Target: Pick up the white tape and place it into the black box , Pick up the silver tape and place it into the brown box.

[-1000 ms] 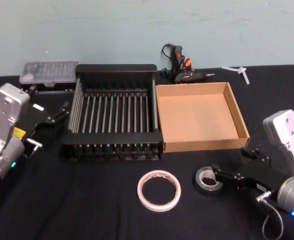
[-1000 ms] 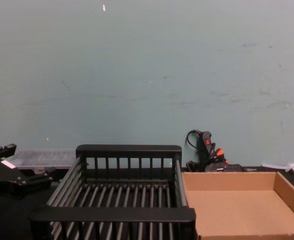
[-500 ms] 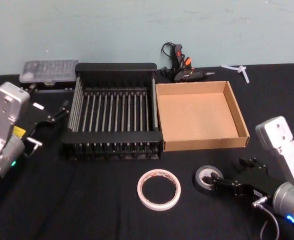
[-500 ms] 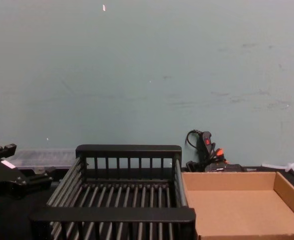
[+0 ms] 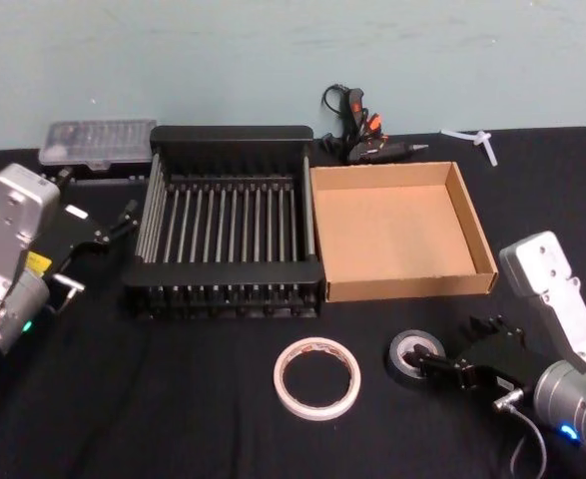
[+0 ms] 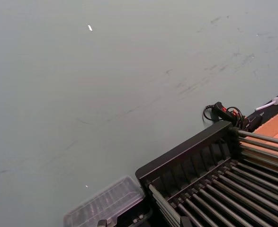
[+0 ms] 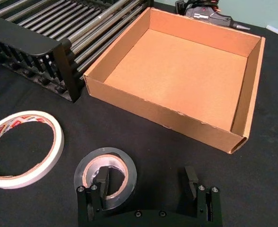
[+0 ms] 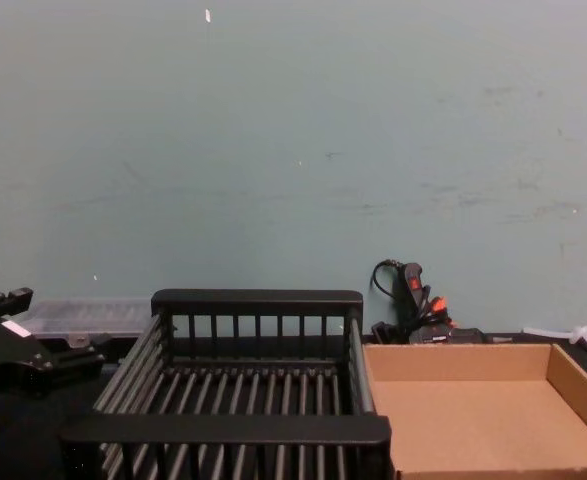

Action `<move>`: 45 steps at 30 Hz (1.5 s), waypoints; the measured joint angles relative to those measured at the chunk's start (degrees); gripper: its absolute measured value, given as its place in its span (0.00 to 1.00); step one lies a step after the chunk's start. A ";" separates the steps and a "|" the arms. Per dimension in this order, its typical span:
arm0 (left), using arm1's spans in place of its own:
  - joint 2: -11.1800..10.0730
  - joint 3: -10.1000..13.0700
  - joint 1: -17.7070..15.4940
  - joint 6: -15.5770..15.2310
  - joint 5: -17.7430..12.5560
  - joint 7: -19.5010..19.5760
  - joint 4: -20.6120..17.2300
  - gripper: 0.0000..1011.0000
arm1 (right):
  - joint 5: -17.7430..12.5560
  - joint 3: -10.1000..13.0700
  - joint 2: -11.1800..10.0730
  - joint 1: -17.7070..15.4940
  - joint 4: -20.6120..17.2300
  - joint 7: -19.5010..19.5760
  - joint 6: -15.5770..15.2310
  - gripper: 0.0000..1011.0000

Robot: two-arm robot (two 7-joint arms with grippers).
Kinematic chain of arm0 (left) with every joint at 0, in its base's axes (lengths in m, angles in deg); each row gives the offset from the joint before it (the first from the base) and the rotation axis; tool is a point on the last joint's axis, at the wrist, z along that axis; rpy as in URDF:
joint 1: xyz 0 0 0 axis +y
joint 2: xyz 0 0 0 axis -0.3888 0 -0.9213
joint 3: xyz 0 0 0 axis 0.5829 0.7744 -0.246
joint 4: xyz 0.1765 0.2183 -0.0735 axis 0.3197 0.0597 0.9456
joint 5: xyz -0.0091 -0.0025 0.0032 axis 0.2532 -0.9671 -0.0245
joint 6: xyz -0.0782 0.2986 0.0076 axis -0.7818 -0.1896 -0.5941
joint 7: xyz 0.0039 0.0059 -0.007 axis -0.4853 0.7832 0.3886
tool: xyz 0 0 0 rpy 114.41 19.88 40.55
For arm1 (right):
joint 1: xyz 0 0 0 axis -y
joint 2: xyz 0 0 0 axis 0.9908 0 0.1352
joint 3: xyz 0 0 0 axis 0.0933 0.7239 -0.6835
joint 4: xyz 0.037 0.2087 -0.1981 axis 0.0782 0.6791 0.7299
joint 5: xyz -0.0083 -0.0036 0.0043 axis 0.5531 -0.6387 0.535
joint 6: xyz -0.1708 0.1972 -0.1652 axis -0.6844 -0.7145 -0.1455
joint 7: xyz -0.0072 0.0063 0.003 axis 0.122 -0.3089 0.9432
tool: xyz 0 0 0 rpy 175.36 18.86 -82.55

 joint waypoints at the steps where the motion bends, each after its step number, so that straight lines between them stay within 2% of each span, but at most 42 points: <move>1: 0.00 0.00 0.00 0.00 0.00 0.00 0.00 0.99 | 0.20 0.00 0.22 0.16 0.21 -0.15 -0.07 0.99; 32: 0.00 0.00 0.00 0.00 0.00 0.00 0.00 0.99 | 3.96 1.11 3.75 1.34 2.06 -2.98 -1.04 0.99; 45: 0.00 0.00 0.00 0.00 0.00 0.00 0.00 0.99 | 4.41 1.14 3.85 1.29 2.11 -3.15 -0.93 0.99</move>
